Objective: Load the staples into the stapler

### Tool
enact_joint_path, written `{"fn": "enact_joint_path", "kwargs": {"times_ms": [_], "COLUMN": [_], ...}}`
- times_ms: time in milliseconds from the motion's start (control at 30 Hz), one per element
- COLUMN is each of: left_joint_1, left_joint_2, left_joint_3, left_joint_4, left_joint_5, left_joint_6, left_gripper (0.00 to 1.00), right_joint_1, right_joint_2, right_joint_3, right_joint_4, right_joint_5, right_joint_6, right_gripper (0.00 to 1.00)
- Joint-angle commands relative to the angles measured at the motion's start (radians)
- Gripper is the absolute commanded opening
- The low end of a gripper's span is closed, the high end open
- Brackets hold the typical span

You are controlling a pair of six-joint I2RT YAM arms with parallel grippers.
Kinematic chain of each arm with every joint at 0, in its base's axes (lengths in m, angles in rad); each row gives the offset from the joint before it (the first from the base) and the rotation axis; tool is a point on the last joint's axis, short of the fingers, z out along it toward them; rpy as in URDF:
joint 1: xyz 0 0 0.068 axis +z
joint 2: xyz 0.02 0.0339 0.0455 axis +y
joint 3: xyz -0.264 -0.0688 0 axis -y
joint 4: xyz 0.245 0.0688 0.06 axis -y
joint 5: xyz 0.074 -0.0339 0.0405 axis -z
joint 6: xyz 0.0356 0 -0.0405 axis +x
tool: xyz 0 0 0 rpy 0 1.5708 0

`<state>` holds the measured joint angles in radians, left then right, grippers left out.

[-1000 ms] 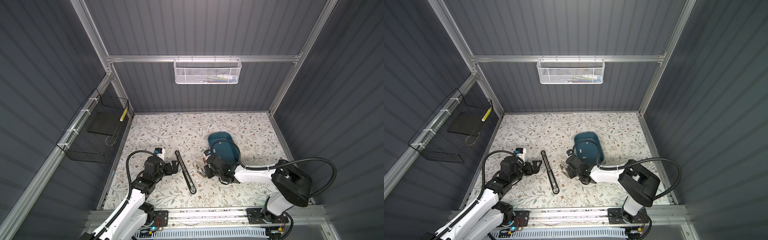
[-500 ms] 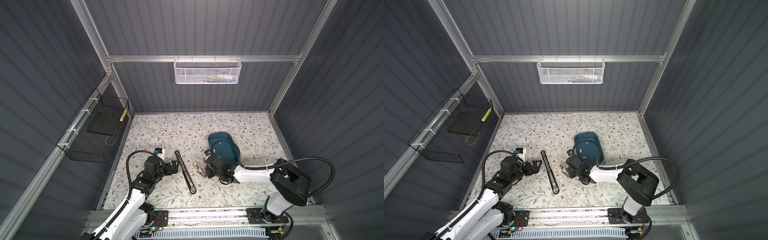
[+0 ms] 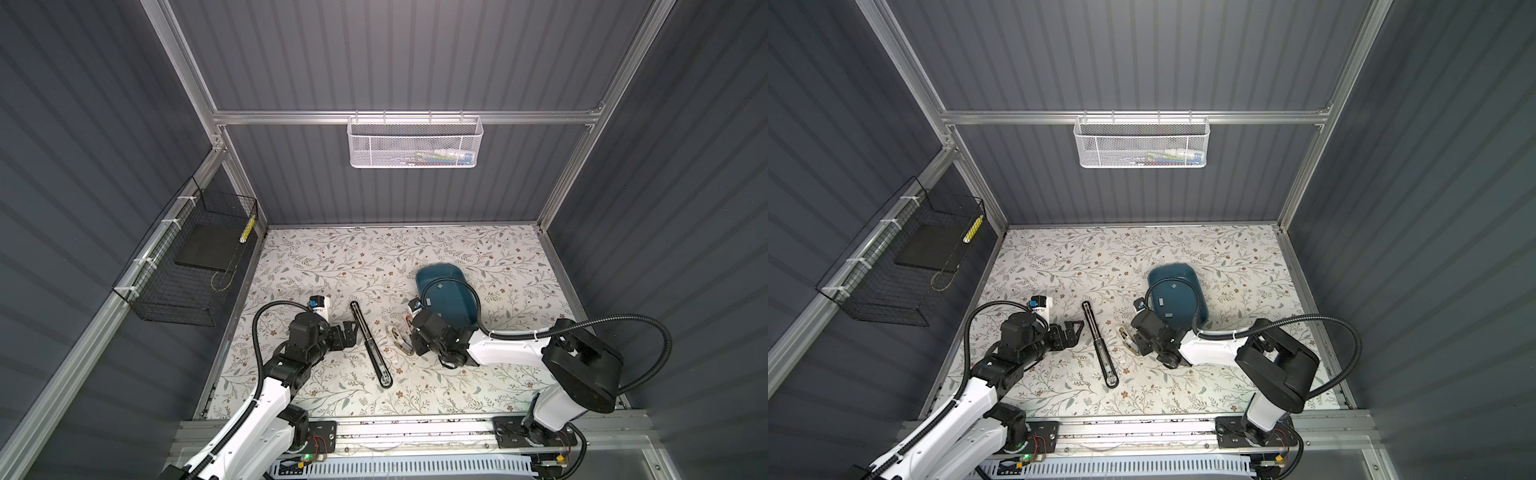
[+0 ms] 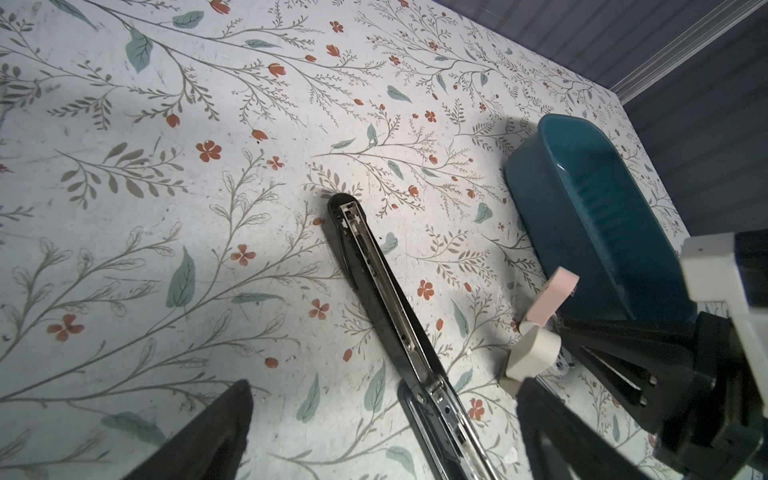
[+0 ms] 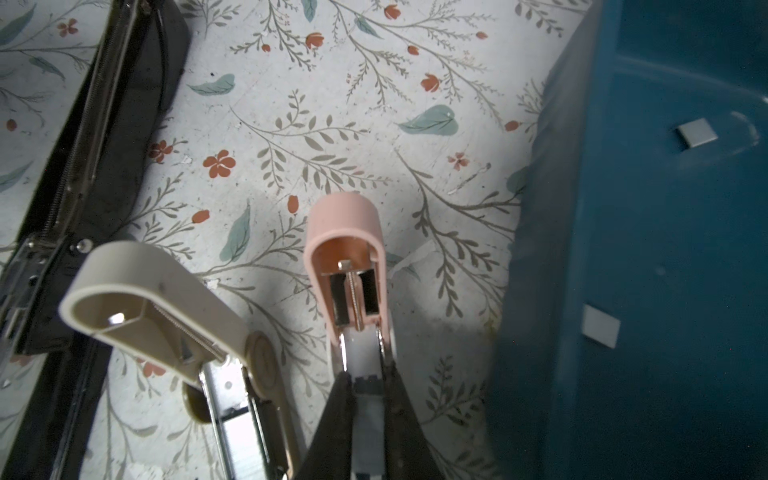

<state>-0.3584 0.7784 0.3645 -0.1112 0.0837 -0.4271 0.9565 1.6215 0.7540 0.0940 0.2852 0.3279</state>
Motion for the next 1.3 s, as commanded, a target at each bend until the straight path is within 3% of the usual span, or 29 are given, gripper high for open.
{"fn": "enact_joint_path", "kwargs": {"times_ms": [0, 467, 1267], "left_joint_1": [0.003, 0.003, 0.003], "left_joint_2": [-0.008, -0.004, 0.009], "left_joint_3": [0.003, 0.004, 0.008], "left_joint_4": [0.009, 0.009, 0.010], "left_joint_5": [0.019, 0.019, 0.016], "left_joint_6": [-0.007, -0.007, -0.009], "left_gripper": [0.99, 0.99, 0.99], "right_joint_1": [0.004, 0.005, -0.001], "right_joint_2": [-0.011, -0.012, -0.018], "right_joint_3": [0.011, -0.028, -0.056], "right_joint_4": [0.032, 0.107, 0.126], "right_joint_5": [0.006, -0.032, 0.000], "right_joint_6": [-0.037, -0.150, -0.150], "right_gripper": [0.10, 0.10, 0.10]}}
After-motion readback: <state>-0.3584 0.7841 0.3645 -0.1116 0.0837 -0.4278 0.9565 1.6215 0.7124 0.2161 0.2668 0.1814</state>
